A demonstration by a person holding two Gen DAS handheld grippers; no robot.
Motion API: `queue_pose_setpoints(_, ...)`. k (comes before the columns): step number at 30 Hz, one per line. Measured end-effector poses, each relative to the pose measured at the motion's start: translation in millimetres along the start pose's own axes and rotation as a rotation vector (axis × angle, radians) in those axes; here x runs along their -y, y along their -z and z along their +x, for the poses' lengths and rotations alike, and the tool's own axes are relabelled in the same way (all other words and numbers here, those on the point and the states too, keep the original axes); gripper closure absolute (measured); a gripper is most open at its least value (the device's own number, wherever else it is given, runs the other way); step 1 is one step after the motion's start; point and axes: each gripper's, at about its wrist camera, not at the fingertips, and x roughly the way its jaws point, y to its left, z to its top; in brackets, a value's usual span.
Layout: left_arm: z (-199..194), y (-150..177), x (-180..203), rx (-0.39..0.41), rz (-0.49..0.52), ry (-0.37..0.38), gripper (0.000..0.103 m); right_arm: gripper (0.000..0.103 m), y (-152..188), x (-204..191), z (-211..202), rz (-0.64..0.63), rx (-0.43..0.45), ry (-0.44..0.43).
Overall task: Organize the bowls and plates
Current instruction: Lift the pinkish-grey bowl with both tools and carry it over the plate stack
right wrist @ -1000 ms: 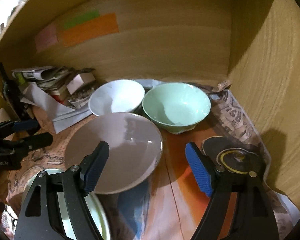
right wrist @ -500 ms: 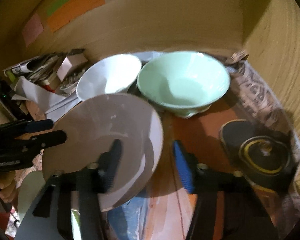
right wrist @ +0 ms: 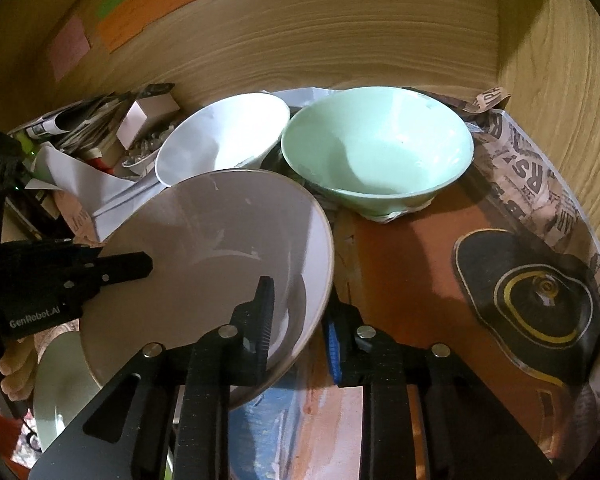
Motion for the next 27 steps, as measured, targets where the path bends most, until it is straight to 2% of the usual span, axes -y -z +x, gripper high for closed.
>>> queue_pose_setpoints(9,-7,-1,6,0.009,-0.003,-0.023,0.086,0.084,0,1,-14,0.019,0.029,0.001)
queue_pose_setpoints(27,-74,20,5,0.152,-0.018,-0.044,0.086,0.084,3,-40,-67,-0.041,0.141,0.000)
